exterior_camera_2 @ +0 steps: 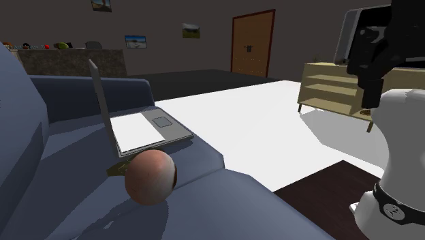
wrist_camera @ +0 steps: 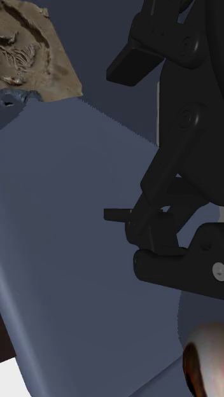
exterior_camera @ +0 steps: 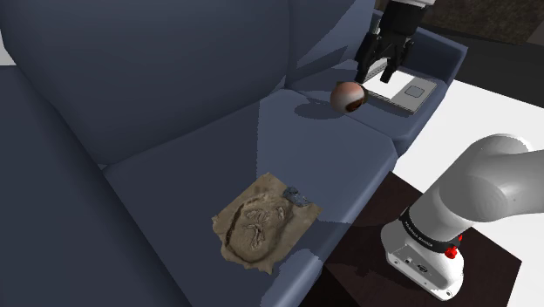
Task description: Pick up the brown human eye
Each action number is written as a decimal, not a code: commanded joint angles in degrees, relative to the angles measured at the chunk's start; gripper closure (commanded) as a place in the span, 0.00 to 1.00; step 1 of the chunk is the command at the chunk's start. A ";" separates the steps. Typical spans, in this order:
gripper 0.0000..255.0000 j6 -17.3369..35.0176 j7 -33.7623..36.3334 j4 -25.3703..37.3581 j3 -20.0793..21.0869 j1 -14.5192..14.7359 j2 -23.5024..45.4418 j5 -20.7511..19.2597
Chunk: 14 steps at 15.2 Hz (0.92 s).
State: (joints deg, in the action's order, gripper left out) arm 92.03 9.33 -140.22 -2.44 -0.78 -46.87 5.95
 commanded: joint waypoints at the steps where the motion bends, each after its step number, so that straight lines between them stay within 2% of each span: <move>1: 0.00 0.00 0.00 0.00 0.00 0.00 0.00 0.00; 8: 0.00 8.95 -8.47 0.55 -7.05 -2.13 9.20 -3.86; 14: 0.00 16.03 -15.76 3.97 -12.98 -3.00 19.38 -4.92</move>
State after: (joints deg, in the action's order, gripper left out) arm 106.69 -4.81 -137.31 -14.15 -3.63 -29.82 1.14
